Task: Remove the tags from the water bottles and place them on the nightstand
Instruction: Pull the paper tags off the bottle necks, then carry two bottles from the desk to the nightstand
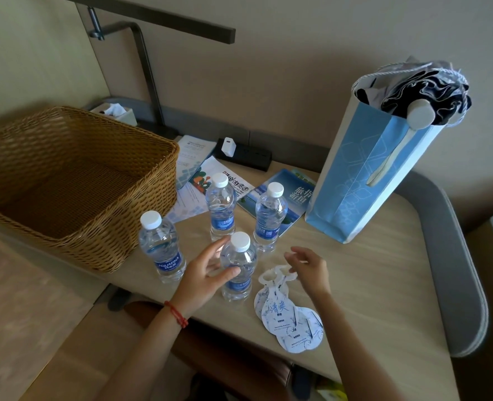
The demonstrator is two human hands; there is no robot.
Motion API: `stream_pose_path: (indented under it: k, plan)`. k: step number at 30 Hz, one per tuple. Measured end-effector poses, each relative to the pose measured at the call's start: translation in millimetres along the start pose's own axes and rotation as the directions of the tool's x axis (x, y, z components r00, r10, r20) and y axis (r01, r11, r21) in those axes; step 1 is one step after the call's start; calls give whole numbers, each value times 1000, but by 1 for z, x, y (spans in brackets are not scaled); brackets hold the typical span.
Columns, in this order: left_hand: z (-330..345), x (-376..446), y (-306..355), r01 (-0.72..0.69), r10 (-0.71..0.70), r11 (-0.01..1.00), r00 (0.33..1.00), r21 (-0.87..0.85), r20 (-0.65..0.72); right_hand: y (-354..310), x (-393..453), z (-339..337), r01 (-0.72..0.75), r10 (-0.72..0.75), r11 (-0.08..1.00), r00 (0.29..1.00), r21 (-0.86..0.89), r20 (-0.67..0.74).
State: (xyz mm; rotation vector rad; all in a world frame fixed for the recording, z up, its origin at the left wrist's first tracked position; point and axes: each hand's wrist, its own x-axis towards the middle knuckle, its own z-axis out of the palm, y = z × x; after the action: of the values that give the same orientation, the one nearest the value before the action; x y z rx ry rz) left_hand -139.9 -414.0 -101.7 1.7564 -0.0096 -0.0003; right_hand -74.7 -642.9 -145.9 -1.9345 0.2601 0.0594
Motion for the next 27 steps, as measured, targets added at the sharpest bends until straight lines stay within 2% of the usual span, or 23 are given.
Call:
stream_pose_path:
  k: [3,12,18,23,27]
  plan:
    - [2,0,-7,56,-56,998,998,-1,16,-10,6,3,55,-57,996,998,72,32]
    - [12,6,-26,121,-121,993,992,-3,23,-36,31,23,180,-185,982,976,57,116]
    - [16,9,-36,143,-144,988,989,49,15,-43,47,34,161,-167,985,978,57,128]
    - [18,10,-38,105,-104,992,994,74,-12,-42,55,42,123,-131,991,982,61,139]
    - [17,13,-37,68,-67,997,997,40,-23,-46,57,44,144,-142,989,984,-11,105]
